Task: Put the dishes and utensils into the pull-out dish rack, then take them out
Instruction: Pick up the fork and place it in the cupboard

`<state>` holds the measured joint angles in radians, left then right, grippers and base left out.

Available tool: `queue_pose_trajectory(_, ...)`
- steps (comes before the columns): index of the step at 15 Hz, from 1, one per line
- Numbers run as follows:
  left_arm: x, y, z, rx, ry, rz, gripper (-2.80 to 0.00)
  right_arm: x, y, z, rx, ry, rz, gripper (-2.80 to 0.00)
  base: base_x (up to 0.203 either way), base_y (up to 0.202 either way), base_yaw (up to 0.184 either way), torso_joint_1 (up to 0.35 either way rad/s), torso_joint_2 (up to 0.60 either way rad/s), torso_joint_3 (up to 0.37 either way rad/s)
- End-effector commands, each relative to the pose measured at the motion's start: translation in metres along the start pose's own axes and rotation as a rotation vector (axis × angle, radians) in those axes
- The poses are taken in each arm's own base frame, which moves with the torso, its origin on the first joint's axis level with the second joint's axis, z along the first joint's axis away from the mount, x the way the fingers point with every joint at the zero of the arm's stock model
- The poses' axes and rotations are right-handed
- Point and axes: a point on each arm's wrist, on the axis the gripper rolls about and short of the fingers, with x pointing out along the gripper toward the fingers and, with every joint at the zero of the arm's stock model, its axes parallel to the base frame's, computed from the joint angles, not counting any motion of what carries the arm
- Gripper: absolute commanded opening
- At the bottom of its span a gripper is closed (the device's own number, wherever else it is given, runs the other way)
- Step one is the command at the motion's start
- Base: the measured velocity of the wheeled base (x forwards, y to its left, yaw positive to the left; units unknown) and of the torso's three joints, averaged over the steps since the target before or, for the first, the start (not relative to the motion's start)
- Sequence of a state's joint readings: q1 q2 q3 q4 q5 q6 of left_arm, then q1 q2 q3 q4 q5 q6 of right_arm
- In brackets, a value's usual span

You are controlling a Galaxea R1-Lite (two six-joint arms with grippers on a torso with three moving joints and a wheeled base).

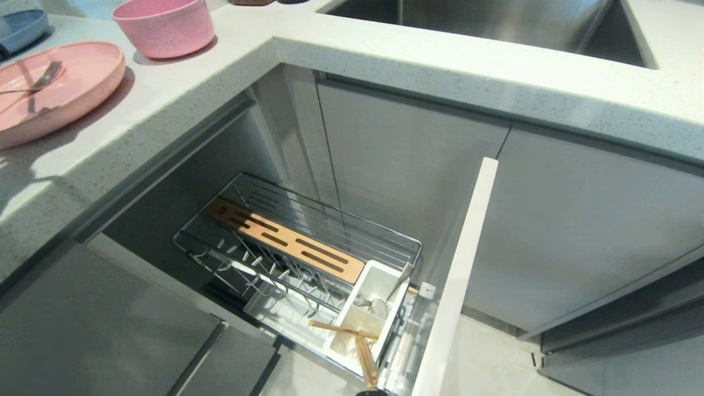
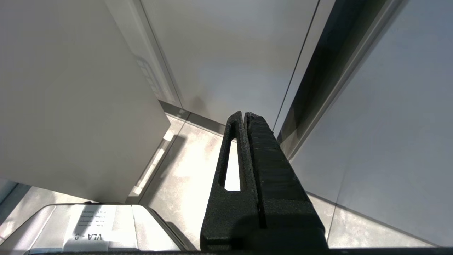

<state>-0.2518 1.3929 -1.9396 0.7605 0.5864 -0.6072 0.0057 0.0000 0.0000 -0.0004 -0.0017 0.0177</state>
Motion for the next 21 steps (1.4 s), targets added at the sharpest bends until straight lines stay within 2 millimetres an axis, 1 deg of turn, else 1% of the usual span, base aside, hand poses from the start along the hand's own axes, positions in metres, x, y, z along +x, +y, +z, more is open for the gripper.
queue_pose_trajectory(1,-0.014,0.003,0.009,-0.056,-0.043,-0.044,-2.8,0.0,0.0,0.0,-0.001,0.0,0.001,-2.8,0.0,0.0,0.0,0.0,0.0,0.0)
queue_pose_trajectory(2,-0.02,0.002,0.012,-0.088,-0.053,-0.085,-2.8,0.0,0.0,0.0,0.0,0.001,0.0,-2.8,0.0,0.0,0.0,0.0,0.0,0.0)
queue_pose_trajectory(6,-0.048,0.005,0.02,-0.171,0.032,-0.348,-2.8,0.0,0.0,0.0,0.0,0.001,0.0,-2.8,0.0,0.0,0.0,0.0,0.0,0.0)
queue_pose_trajectory(9,-0.067,0.009,0.021,-0.182,0.16,-0.57,-2.8,0.0,0.0,0.0,0.0,0.001,0.001,-2.8,0.0,0.0,0.0,0.0,0.0,0.0)
queue_pose_trajectory(10,-0.07,0.01,0.02,-0.174,0.201,-0.617,-2.8,0.0,0.0,0.0,-0.001,0.002,0.0,-2.8,0.0,0.0,0.0,0.0,0.0,0.0)
queue_pose_trajectory(11,-0.073,0.01,0.018,-0.16,0.278,-0.694,-2.8,0.0,0.0,0.0,0.0,0.002,0.0,-2.8,0.0,0.0,0.0,0.0,0.0,0.0)
queue_pose_trajectory(15,-0.079,0.009,0.004,-0.094,0.589,-0.926,-2.8,0.0,0.0,0.0,0.0,0.002,0.0,-2.8,0.0,0.0,0.0,0.0,0.0,0.0)
queue_pose_trajectory(18,-0.071,0.0,-0.012,-0.039,0.766,-0.967,-2.8,0.0,0.0,0.0,0.001,0.002,0.001,-2.8,0.0,0.0,0.0,0.0,0.0,0.0)
queue_pose_trajectory(21,-0.065,-0.007,-0.032,0.11,0.875,-0.977,-2.8,0.0,0.0,0.0,0.001,0.001,0.001,-2.8,0.0,0.0,0.0,0.0,0.0,0.0)
